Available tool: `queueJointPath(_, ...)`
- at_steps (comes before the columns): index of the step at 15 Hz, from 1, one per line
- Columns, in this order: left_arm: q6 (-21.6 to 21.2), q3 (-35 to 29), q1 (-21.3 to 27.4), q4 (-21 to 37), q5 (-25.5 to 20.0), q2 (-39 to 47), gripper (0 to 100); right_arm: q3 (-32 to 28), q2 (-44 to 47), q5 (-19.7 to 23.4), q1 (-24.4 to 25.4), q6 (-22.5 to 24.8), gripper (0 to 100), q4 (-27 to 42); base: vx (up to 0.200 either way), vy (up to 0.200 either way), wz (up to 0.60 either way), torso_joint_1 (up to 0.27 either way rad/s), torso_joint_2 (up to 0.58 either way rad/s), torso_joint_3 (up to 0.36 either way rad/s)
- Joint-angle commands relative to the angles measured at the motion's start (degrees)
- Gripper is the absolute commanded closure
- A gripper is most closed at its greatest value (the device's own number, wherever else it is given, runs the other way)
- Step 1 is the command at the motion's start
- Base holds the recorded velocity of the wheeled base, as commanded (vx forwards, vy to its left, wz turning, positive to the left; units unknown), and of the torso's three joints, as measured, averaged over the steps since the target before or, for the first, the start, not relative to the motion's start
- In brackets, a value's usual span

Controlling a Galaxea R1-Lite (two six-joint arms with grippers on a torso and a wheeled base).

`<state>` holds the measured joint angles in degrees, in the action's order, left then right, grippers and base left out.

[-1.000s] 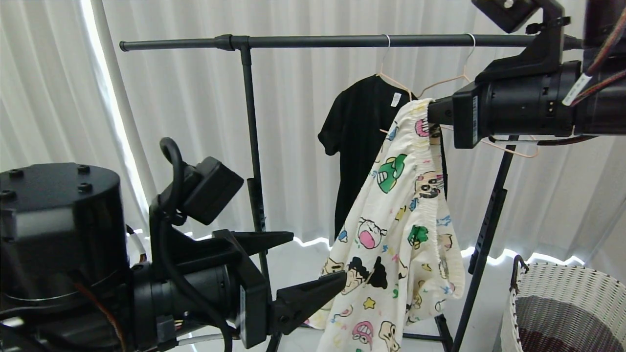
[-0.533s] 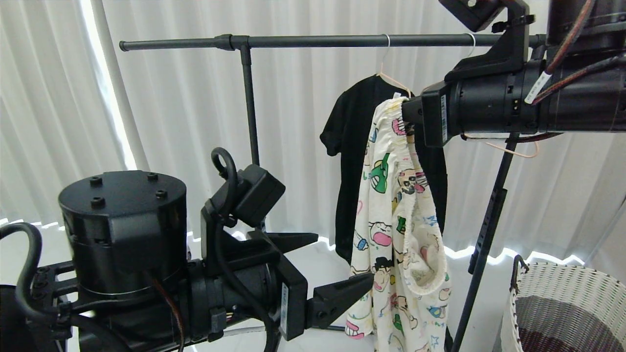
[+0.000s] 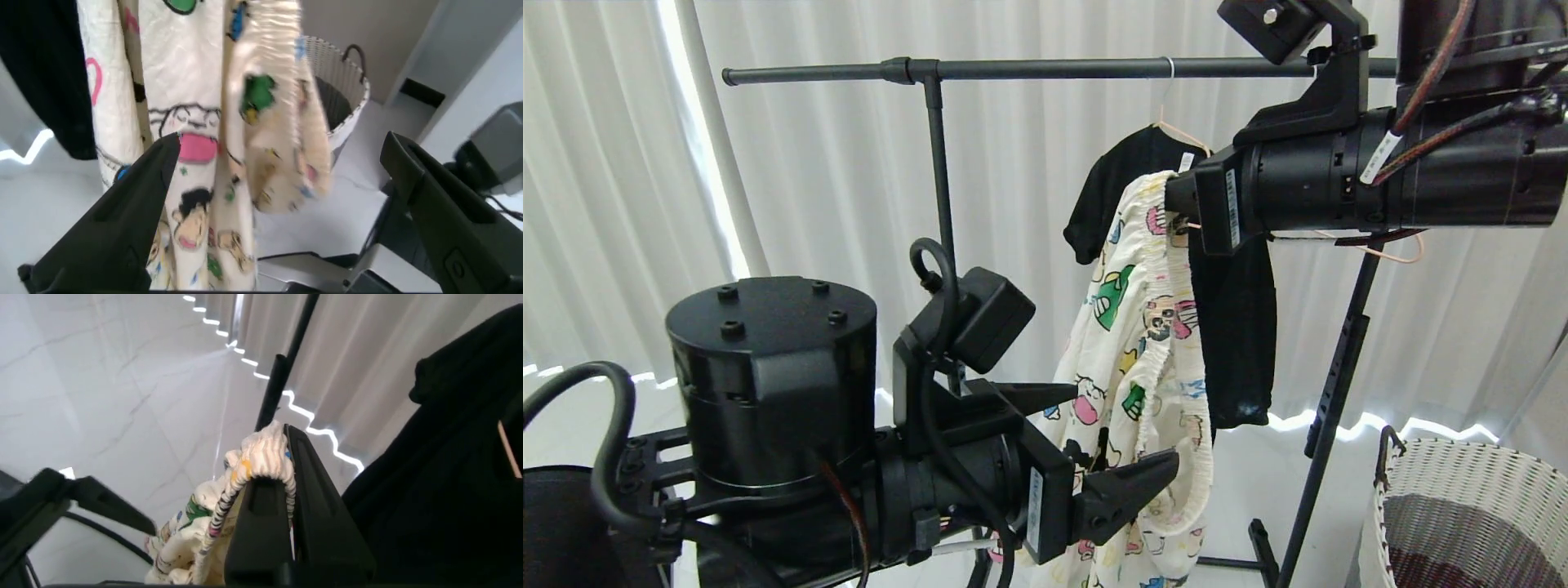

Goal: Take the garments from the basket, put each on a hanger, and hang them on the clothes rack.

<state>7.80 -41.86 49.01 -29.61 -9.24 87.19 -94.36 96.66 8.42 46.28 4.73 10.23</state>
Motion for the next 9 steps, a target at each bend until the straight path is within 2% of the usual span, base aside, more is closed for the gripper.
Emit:
queueJointPath(1, 0.11, -0.41, -0.67, -0.01, 3.44, 3.60, 0, -0.48, 0.11, 0.01, 1.10, 0.02, 100, 0.06, 0.000, 0.000, 0.00, 0.000, 0.00, 0.000)
queueJointPath(2, 0.02, 0.29, -1.72, -0.01, 10.47, 6.24, 0, -0.57, -0.16, -0.07, 1.80, 0.02, 100, 0.06, 0.000, 0.000, 0.00, 0.000, 0.00, 0.000)
queueJointPath(3, 0.11, 0.55, -1.81, -0.01, 12.14, 6.68, 0, -0.57, -0.24, -0.07, 1.98, 0.02, 100, 0.06, 0.000, 0.000, 0.00, 0.000, 0.00, 0.000)
queueJointPath(6, -0.95, 4.51, -1.81, -0.01, 12.84, 6.06, 0, -0.48, -0.86, -0.16, 1.45, 0.02, 100, 0.14, 0.000, 0.000, 0.00, 0.000, 0.00, 0.000)
queueJointPath(9, -2.09, 6.18, -2.07, -0.01, 13.81, 4.48, 0, -0.22, -1.30, -0.25, -1.19, 0.02, 100, 0.23, 0.000, 0.000, 0.00, 0.000, 0.00, 0.000)
